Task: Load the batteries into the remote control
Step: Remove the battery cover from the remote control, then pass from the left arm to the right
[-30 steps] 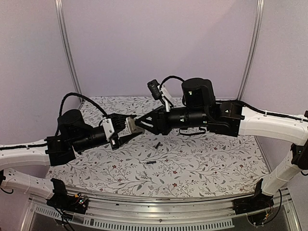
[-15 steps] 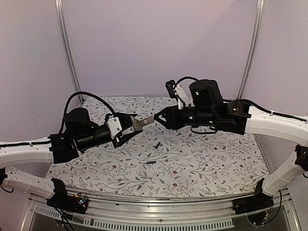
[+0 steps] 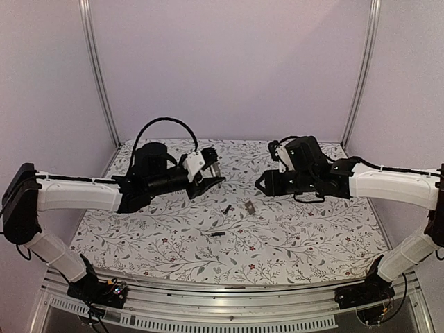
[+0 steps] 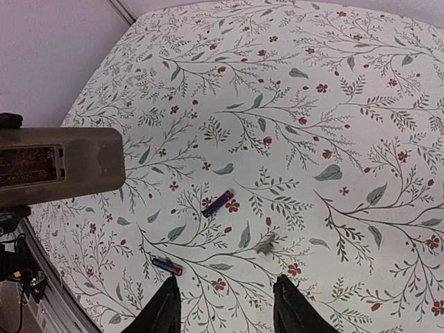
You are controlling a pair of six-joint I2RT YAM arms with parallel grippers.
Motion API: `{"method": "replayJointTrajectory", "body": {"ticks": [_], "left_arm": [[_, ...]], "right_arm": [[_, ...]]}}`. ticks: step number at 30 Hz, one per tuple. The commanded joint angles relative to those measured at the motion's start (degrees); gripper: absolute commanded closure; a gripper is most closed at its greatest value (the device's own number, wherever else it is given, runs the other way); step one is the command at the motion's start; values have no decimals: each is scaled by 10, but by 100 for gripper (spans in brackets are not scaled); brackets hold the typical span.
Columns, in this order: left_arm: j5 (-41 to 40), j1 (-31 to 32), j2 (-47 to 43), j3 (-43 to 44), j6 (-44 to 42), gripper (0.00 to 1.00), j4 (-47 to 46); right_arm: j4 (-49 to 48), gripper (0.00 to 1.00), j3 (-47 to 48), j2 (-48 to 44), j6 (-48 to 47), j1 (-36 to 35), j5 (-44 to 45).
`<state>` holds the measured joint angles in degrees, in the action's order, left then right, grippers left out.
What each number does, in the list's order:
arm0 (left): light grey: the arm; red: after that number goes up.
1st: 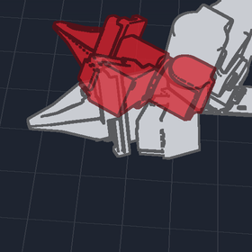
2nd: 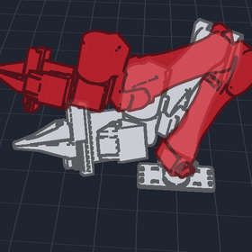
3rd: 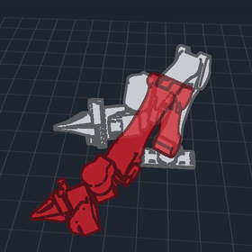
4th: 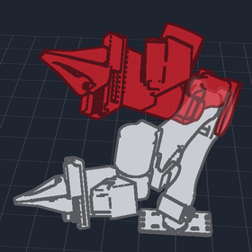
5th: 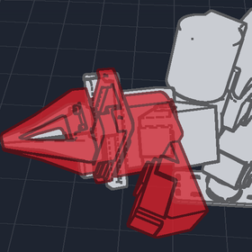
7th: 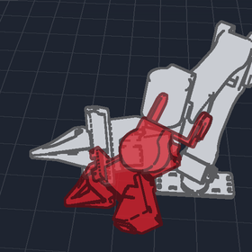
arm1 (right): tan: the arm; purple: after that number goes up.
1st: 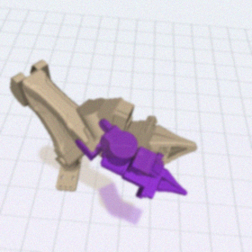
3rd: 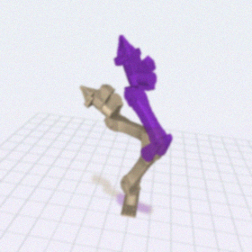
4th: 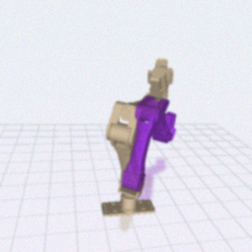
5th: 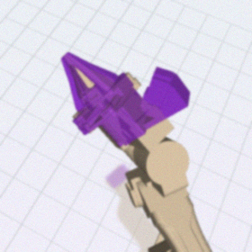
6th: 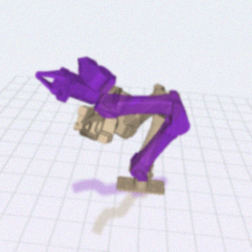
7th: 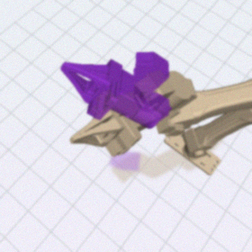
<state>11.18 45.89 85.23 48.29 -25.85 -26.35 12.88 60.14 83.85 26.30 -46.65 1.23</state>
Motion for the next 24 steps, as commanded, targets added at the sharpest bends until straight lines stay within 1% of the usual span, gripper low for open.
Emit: {"method": "replayJointTrajectory", "body": {"ticks": [1,5,7,12,15,18,21,22,23,24], "left_arm": [[32,-13,28,5,64,100,-71],[22,-13,26,5,92,100,-86],[14,-13,14,2,96,100,-84],[8,-13,-30,-12,101,100,-65],[8,-12,-69,-26,109,100,-59],[7,-9,-105,-44,119,100,-54],[9,-3,-145,-65,129,100,-47],[14,0,-159,-71,132,100,-40],[23,5,-172,-76,133,100,-32],[34,8,-188,-81,134,100,-24]], "right_arm": [[-11,55,-49,-30,8,19,-6],[-6,52,-85,-33,3,42,-5],[12,48,-87,-28,-3,43,4],[61,41,-77,-9,-2,51,50],[64,40,-63,-2,-8,80,43],[72,39,-38,12,-34,110,45],[81,39,-7,39,-64,134,4],[69,42,1,42,-80,132,-32],[57,46,3,37,-112,122,-67],[24,45,-1,24,-146,95,-79]]}}
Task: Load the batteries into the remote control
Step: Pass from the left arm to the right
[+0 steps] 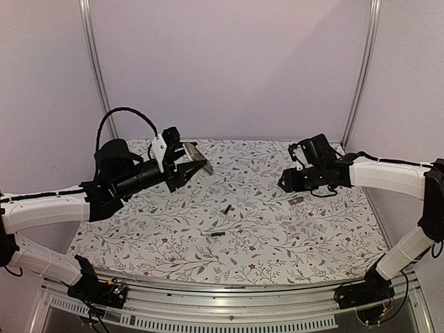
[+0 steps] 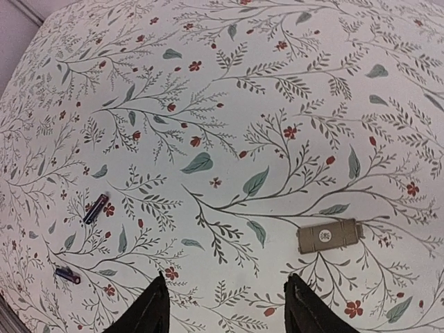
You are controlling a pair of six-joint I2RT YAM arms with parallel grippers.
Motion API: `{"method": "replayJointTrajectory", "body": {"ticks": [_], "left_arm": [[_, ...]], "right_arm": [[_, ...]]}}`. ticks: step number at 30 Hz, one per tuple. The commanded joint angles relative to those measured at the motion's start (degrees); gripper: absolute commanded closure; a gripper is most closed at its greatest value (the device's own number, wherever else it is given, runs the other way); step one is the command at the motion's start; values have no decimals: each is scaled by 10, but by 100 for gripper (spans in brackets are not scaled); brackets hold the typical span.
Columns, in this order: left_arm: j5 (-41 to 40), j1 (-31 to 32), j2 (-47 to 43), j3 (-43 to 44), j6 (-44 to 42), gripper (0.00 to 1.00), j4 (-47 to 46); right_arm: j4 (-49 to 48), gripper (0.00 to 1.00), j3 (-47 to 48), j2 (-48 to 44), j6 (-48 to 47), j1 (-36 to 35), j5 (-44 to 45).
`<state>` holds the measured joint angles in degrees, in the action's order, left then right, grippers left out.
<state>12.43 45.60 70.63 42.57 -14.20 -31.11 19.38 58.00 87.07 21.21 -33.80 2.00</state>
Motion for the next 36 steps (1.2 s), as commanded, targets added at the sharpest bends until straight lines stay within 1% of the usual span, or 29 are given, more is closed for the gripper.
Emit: {"method": "replayJointTrajectory", "body": {"ticks": [1,2,3,4,6,7,8,9,12,16,20,22,24,27,30,31,35,36], "left_arm": [[37,15,-56,-27,18,100,34],[55,19,-71,-29,18,100,45],[77,21,-86,-31,18,100,55],[106,22,-100,-33,20,100,62],[162,26,-124,-38,17,100,69],[184,30,-133,-41,9,100,68],[195,39,-140,-43,-4,100,69],[198,49,-145,-45,-18,100,71],[209,69,-152,-47,-36,100,70],[215,83,-146,-46,-45,100,70],[216,91,-136,-43,-50,100,58],[218,94,-130,-42,-48,100,47],[219,97,-123,-42,-46,100,43],[217,100,-118,-42,-45,100,41],[210,101,-118,-43,-46,100,41],[207,102,-118,-43,-46,100,41],[189,102,-115,-42,-45,99,43],[172,102,-115,-42,-39,73,43]], "right_arm": [[-67,42,8,-25,-175,-74,-82],[-97,37,-4,-60,-259,-144,-74],[-128,32,-21,-82,-322,-186,-78],[-160,29,-34,-109,-407,-209,-98],[-216,20,-53,-149,-473,-218,-201],[-240,17,-57,-161,-487,-219,-244],[-256,15,-52,-164,-499,-221,-268],[-264,14,-43,-159,-500,-226,-275],[-263,4,-6,-134,-495,-242,-280],[-269,2,31,-92,-495,-272,-288],[-271,4,52,-61,-510,-301,-258],[-273,7,60,-49,-504,-303,-260],[-273,16,72,-37,-496,-304,-257],[-276,37,80,-25,-476,-304,-251],[-285,63,75,-28,-465,-305,-234],[-285,69,73,-29,-464,-305,-230],[-282,77,62,-42,-458,-306,-215],[-275,79,58,-46,-455,-306,-206]]}}
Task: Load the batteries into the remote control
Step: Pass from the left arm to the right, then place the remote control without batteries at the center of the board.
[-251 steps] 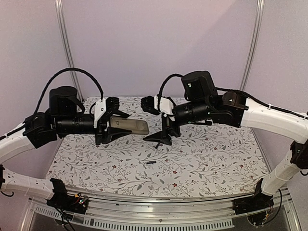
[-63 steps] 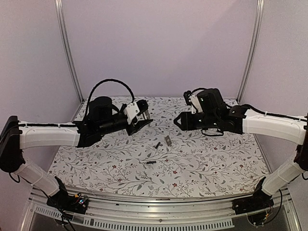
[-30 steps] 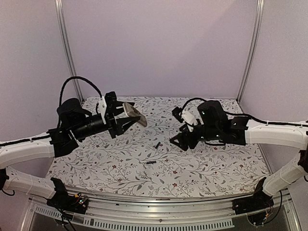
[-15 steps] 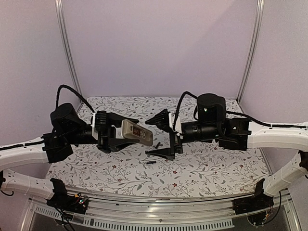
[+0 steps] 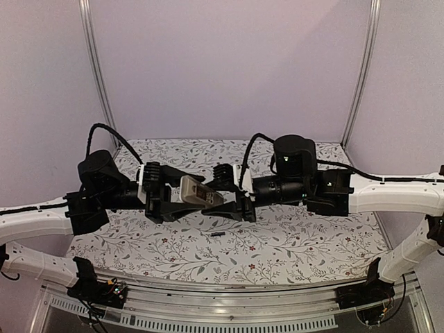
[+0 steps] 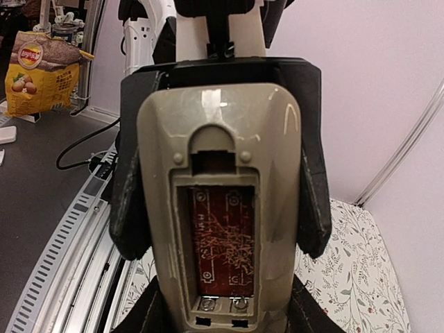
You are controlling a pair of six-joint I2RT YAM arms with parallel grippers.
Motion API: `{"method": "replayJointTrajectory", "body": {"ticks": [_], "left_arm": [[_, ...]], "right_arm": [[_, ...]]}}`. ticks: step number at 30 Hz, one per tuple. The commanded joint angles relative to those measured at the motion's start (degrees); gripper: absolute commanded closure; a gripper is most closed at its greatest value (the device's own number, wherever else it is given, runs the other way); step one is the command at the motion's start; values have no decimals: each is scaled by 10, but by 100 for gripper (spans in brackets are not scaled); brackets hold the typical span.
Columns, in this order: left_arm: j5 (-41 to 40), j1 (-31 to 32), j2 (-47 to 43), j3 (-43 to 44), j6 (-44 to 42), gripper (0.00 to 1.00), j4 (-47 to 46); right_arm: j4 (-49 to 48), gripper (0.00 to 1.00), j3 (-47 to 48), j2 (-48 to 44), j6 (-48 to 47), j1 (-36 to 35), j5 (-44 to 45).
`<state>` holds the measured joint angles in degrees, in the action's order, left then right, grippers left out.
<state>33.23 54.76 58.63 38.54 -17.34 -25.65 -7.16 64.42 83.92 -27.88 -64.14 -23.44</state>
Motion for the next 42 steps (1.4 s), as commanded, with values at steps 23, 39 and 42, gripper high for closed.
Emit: {"method": "replayJointTrajectory", "body": {"ticks": [23,39,42], "left_arm": [[-443,-45,-32,-23,41,0,85],[-407,-94,-13,-20,48,0,85],[-397,-99,-13,-17,51,0,89]], "right_arm": [[419,83,-4,171,-17,99,163],[478,41,45,254,-61,85,164],[488,13,55,256,-64,84,174]]}}
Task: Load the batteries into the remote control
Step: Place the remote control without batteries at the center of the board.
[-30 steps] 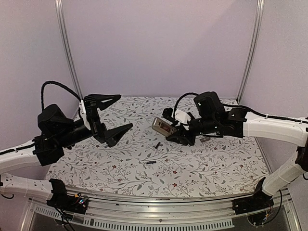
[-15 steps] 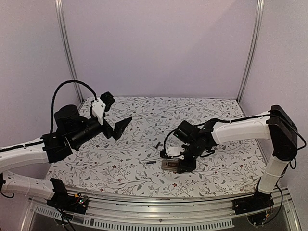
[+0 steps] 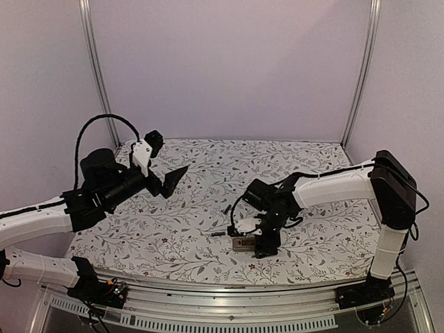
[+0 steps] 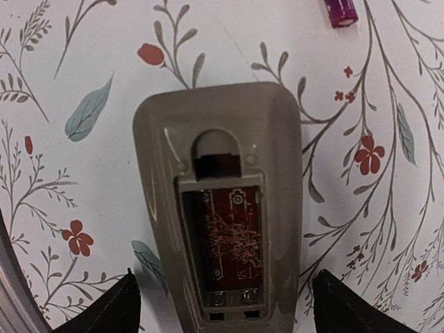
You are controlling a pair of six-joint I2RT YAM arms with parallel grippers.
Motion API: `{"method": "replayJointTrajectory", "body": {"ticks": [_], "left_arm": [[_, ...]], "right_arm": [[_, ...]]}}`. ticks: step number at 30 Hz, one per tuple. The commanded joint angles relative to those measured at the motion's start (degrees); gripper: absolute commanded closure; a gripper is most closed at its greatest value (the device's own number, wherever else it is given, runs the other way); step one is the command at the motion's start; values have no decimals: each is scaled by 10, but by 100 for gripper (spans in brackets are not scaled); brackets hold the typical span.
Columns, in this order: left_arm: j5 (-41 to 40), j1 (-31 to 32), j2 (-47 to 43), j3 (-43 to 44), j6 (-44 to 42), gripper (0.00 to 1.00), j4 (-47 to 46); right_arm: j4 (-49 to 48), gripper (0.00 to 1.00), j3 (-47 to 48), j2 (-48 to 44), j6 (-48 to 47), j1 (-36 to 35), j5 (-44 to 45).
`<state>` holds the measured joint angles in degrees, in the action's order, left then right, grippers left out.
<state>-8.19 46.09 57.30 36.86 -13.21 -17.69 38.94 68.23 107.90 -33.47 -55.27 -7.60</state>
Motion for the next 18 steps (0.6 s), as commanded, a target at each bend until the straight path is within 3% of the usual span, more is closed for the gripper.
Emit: {"method": "replayJointTrajectory", "body": {"ticks": [1,3,8,11,15,18], "left_arm": [[20,-14,0,1,11,0,11],[27,-16,0,3,13,0,15],[30,-20,-4,7,15,0,20],[30,-27,-11,9,24,0,18],[23,-51,-13,20,49,0,21],[0,-68,-13,22,65,0,22]], "right_arm": [[23,7,19,12,-9,-5,17],[18,1,28,0,-14,-5,11],[-6,1,71,-58,-17,-5,-35],[-83,1,80,-109,6,1,-95],[-280,1,41,-145,133,31,-165],[-290,1,76,-106,184,33,-144]]}}
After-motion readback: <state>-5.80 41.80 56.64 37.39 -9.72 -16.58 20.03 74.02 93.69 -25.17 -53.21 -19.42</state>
